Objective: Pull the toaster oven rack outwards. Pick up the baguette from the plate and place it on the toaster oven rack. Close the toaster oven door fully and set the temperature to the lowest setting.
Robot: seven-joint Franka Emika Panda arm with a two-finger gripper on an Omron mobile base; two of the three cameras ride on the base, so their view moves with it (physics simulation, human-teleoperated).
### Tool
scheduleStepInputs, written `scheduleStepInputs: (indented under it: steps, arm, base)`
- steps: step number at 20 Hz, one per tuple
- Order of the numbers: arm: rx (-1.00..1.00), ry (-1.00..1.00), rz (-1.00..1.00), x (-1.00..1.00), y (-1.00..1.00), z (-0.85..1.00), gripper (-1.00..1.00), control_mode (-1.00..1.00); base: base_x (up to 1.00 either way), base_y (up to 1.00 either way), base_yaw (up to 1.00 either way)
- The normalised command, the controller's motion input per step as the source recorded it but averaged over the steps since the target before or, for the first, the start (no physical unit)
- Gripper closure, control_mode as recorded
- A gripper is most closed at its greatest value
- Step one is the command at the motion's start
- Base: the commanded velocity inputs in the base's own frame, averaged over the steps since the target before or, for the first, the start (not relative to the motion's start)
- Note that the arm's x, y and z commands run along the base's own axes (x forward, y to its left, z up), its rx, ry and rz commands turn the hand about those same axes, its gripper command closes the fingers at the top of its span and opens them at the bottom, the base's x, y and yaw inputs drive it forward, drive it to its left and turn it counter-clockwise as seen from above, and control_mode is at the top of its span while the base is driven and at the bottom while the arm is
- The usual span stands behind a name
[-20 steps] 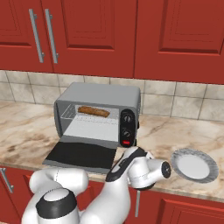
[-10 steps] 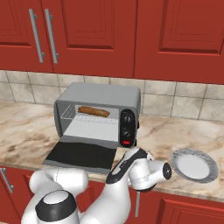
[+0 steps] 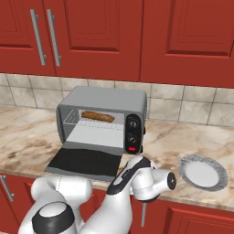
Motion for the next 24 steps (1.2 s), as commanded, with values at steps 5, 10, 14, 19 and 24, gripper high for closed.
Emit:
scheduleStepInputs:
  steps: [5, 10, 14, 19, 24]
  arm:
    - [0.01, 0.00, 0.00, 0.02, 0.17, 0.00, -1.00, -1.00]
    - [0.04, 0.00, 0.00, 0.08, 0.01, -0.05, -1.00, -1.00]
    - [0.05, 0.00, 0.00, 0.02, 0.00, -0.08, -1.00, -1.00]
    - [0.06, 0.00, 0.00, 0.03, 0.00, -0.10, -1.00, -1.00]
    - [0.08, 0.00, 0.00, 0.05, 0.00, -0.11, -1.00, -1.00]
  base:
    - [0.00, 0.00, 0.00]
    - [0.00, 0.00, 0.00]
    - [0.00, 0.00, 0.00]
    - [0.00, 0.00, 0.00]
    - [0.00, 0.00, 0.00]
